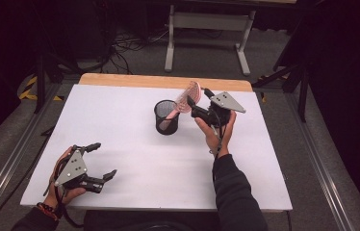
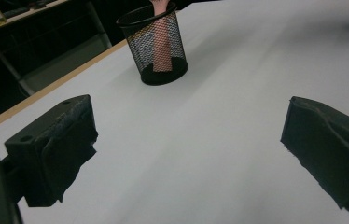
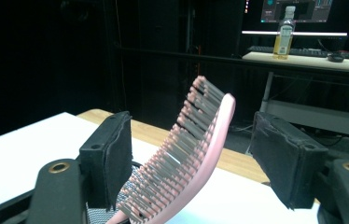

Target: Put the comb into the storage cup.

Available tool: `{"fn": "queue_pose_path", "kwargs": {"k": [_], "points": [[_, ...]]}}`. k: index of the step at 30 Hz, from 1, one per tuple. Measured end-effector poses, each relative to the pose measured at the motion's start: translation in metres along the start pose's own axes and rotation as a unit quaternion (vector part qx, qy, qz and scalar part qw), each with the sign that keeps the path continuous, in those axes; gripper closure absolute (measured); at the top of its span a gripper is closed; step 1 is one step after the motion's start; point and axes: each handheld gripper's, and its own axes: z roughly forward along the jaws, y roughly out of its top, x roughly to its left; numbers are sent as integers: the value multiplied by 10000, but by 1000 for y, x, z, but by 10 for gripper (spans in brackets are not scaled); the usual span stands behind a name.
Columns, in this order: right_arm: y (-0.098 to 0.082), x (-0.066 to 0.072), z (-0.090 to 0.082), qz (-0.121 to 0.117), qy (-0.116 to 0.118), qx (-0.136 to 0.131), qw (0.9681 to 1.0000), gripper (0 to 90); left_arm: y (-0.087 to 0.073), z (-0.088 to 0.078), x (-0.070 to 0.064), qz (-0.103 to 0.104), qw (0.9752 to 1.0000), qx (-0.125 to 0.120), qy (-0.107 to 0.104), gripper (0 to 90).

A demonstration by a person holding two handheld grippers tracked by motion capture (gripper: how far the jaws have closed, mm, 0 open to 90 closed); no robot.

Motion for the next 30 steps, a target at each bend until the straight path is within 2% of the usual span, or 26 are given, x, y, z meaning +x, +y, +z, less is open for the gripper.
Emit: {"fn": "queue_pose_path", "kwargs": {"k": [21,26,30], "points": [[19,-1,-17,-374,-4,-126,9992,285,-1,-1,2,-40,10000,6,18,41],[20,-1,-20,-281,14,-164,9995,262,0,0,1,8,10000,23,23,41],[22,-1,-24,-353,-23,-179,9992,254,0,-1,2,7,10000,19,31,41]]}}
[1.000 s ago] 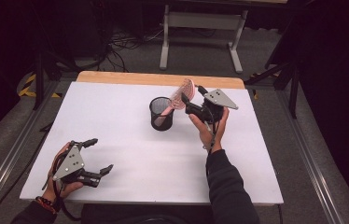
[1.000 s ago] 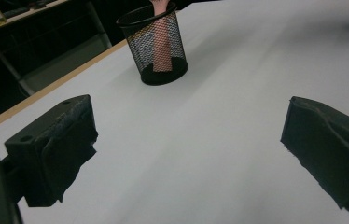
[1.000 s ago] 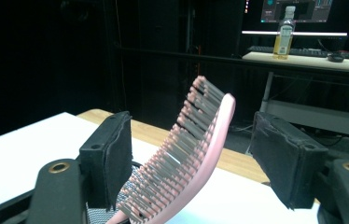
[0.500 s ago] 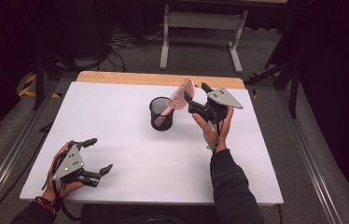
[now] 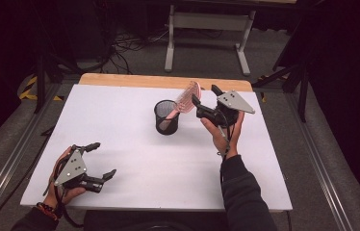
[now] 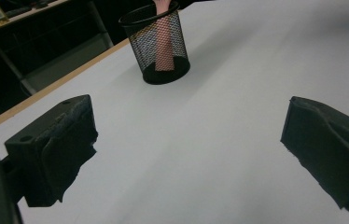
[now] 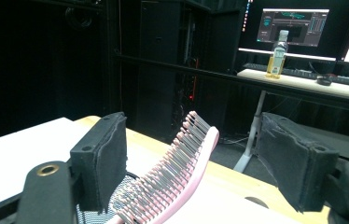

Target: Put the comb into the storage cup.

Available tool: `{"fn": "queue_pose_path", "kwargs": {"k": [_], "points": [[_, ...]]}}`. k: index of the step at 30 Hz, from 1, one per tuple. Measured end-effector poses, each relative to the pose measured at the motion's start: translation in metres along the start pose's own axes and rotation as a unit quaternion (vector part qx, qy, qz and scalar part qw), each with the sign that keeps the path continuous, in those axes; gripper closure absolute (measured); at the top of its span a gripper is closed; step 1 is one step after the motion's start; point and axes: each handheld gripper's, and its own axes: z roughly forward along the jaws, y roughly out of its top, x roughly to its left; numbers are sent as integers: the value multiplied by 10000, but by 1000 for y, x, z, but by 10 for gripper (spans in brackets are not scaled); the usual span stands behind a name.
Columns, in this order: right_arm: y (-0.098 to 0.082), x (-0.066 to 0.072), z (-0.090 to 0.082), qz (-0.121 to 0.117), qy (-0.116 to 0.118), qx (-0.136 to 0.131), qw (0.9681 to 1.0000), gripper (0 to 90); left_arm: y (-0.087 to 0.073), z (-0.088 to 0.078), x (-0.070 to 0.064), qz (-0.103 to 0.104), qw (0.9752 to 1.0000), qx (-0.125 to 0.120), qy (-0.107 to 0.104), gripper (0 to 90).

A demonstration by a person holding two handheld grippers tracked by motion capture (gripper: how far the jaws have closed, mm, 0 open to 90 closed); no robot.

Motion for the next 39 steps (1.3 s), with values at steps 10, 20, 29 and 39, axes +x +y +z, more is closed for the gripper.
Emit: {"fn": "queue_pose_path", "kwargs": {"k": [10,20,29,39], "points": [[4,2,-7,-213,-14,-7,9998,231,-1,0,1,-38,10000,0,16,38],[7,4,-13,-342,-90,18,9994,201,0,0,1,-29,10000,9,22,37],[7,5,-21,-414,-128,-55,9990,187,0,0,0,-32,10000,1,24,37],[8,6,-31,-535,-129,-47,9985,181,0,1,0,-35,10000,-2,17,37]]}}
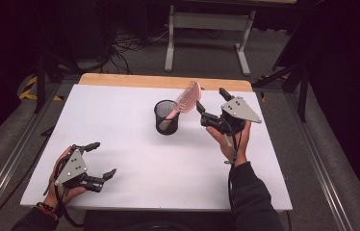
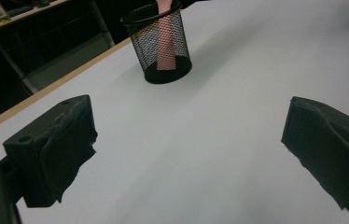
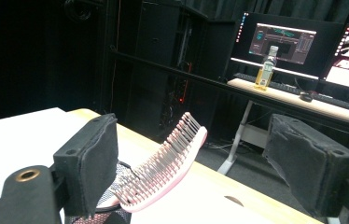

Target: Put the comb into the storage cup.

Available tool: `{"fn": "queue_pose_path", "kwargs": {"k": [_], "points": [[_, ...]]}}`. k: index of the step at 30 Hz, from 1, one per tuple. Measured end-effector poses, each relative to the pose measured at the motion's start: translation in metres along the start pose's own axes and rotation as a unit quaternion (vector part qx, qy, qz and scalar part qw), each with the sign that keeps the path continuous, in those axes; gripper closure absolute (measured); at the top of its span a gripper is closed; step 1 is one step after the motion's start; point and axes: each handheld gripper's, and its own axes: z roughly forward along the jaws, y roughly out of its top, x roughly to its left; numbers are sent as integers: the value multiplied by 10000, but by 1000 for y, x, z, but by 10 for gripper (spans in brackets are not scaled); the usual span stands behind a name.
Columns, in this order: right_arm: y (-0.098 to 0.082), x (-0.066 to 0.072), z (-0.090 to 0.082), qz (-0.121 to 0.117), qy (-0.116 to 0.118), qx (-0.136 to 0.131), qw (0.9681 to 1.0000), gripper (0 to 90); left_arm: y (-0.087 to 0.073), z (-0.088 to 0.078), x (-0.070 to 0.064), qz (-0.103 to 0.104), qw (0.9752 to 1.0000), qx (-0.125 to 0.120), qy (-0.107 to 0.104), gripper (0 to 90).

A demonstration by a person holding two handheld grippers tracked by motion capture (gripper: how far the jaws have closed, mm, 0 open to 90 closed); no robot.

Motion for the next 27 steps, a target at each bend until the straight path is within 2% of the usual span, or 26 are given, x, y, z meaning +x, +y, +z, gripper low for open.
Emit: {"fn": "queue_pose_path", "kwargs": {"k": [27], "points": [[-13,2,-19,-264,118,181,9994,175,0,1,0,-7,10000,33,1,37]]}}
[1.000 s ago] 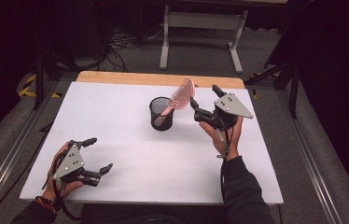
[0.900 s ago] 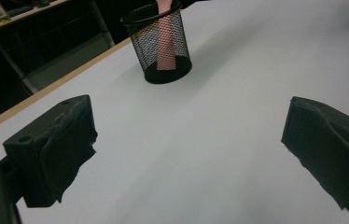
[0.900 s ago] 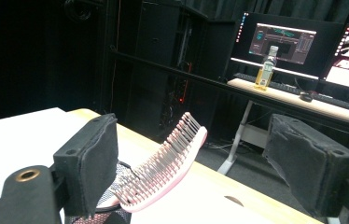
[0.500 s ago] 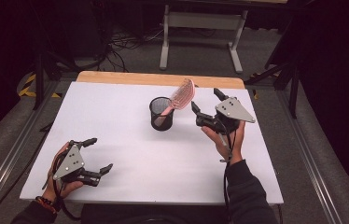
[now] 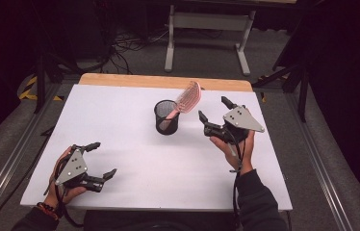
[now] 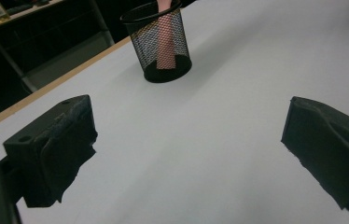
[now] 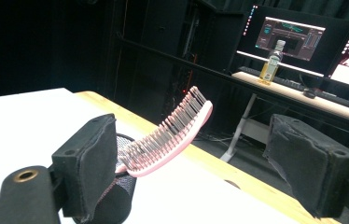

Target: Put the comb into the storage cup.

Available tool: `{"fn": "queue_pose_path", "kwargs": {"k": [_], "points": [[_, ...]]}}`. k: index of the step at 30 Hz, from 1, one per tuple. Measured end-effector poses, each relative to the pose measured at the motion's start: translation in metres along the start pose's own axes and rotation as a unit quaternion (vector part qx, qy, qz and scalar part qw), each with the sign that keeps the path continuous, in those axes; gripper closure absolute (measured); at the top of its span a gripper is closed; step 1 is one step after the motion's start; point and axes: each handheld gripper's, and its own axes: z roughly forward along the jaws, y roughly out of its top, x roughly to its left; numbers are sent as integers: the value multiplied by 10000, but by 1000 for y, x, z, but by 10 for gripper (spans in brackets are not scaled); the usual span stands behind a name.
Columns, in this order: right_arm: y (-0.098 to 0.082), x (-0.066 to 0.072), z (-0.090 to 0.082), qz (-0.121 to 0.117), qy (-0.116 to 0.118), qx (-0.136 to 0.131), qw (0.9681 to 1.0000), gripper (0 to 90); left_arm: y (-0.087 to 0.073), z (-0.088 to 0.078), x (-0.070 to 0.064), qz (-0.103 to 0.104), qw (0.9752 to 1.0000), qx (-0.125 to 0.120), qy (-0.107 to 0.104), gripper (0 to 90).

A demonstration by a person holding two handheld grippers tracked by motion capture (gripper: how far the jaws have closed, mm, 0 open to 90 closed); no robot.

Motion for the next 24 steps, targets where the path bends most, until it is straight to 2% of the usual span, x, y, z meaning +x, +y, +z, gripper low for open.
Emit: {"fn": "queue_pose_path", "kwargs": {"k": [12,15,24], "points": [[-7,5,-13,-153,54,-21,9999,167,0,-1,0,5,10000,8,-23,37],[-6,4,-18,-200,128,-63,9997,165,0,-1,0,7,10000,4,-19,37],[-9,1,-32,-296,141,-96,9994,158,0,-1,0,21,10000,-10,-4,37]]}}
